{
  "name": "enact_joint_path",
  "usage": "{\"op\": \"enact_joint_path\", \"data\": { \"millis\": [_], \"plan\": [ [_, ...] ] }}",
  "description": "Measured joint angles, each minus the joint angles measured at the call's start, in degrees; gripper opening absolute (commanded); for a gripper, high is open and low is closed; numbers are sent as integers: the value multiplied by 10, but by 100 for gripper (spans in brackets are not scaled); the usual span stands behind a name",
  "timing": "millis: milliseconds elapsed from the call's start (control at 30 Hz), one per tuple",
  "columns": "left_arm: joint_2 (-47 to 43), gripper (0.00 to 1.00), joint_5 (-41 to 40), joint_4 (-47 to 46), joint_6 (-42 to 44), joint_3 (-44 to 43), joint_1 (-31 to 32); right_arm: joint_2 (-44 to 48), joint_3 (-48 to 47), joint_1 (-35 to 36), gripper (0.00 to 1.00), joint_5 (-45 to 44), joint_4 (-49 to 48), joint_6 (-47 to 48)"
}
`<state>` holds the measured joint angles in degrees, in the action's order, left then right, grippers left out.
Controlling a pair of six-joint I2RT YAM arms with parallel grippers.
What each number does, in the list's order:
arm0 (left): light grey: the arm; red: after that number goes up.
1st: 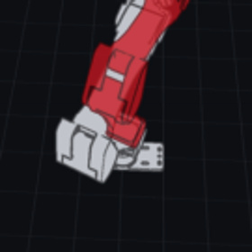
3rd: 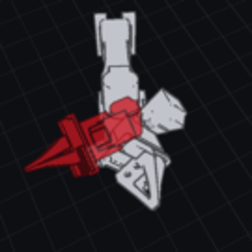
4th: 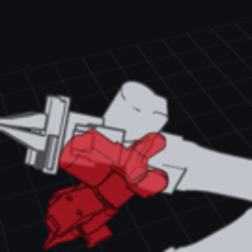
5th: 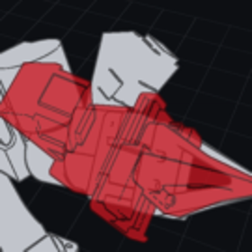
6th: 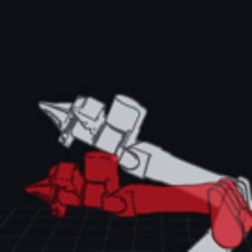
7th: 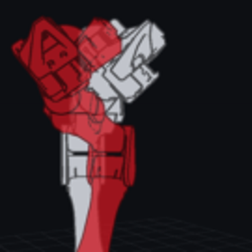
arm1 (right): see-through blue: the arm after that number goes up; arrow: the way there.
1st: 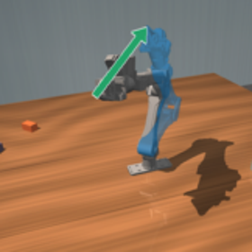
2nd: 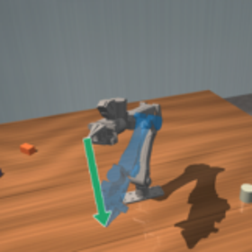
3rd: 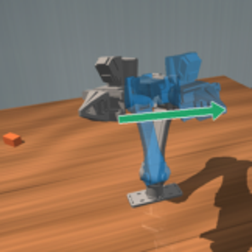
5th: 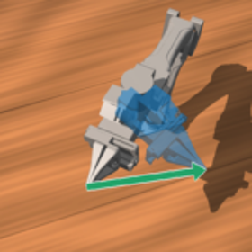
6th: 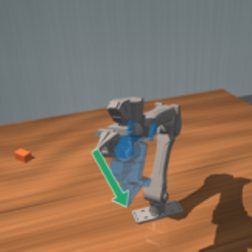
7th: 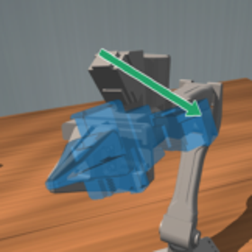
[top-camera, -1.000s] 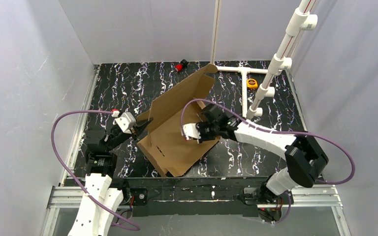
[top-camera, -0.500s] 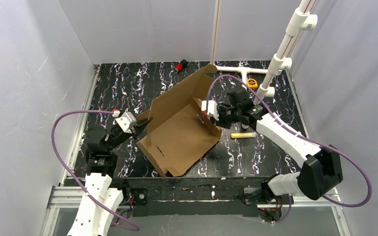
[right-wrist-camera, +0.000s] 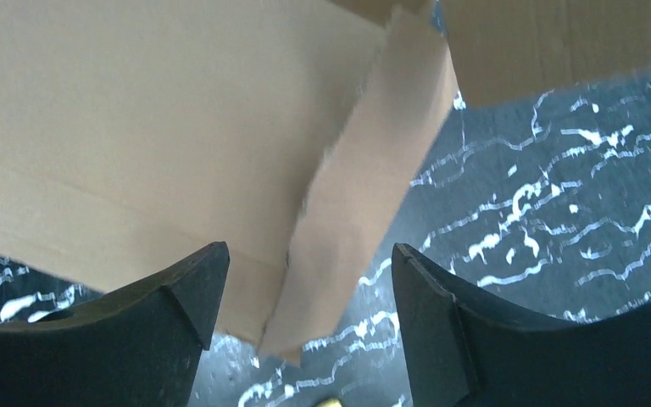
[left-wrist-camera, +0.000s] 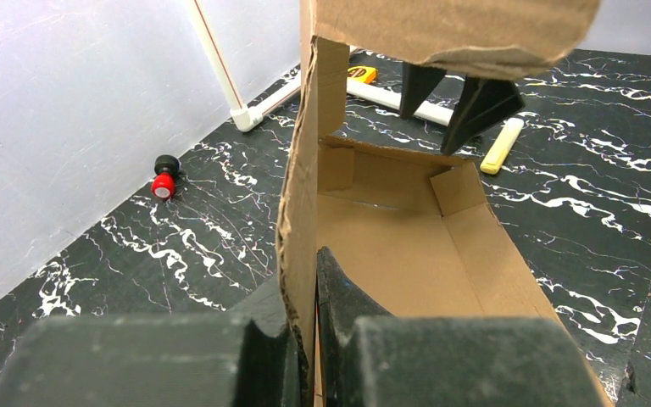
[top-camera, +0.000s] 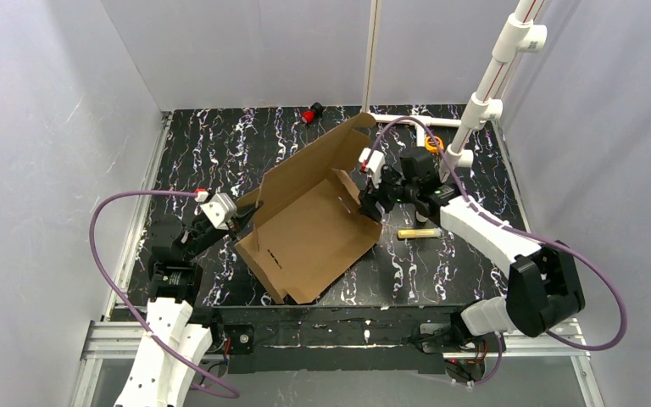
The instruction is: Fold the paper box
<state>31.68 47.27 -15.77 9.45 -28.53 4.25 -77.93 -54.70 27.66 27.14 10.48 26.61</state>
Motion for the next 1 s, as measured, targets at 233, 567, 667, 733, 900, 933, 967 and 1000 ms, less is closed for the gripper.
{"op": "enact_joint_path", "data": {
  "millis": [233,567,667,733,900,933,967,1000],
  "plan": [
    [0,0,-3,0,0,0,0,-31,9,70,72,-86,-112,-66],
    [2,0,-14,0,1,-4,0,-48,25,104,37,-226,-185,-82],
    [6,0,-18,0,2,-9,0,-50,31,108,28,-240,-191,-83],
    [8,0,-20,0,2,-11,0,-51,32,110,21,-247,-193,-83],
    [8,0,-27,0,2,-13,0,-52,32,111,3,-285,-201,-83],
    [9,0,-29,0,1,-13,0,-51,32,111,1,-294,-203,-84],
    [9,0,-30,1,1,-13,0,-52,32,111,1,-301,-206,-84],
    [9,0,-32,2,1,-13,0,-51,32,110,1,-307,-207,-85]
  ]
}}
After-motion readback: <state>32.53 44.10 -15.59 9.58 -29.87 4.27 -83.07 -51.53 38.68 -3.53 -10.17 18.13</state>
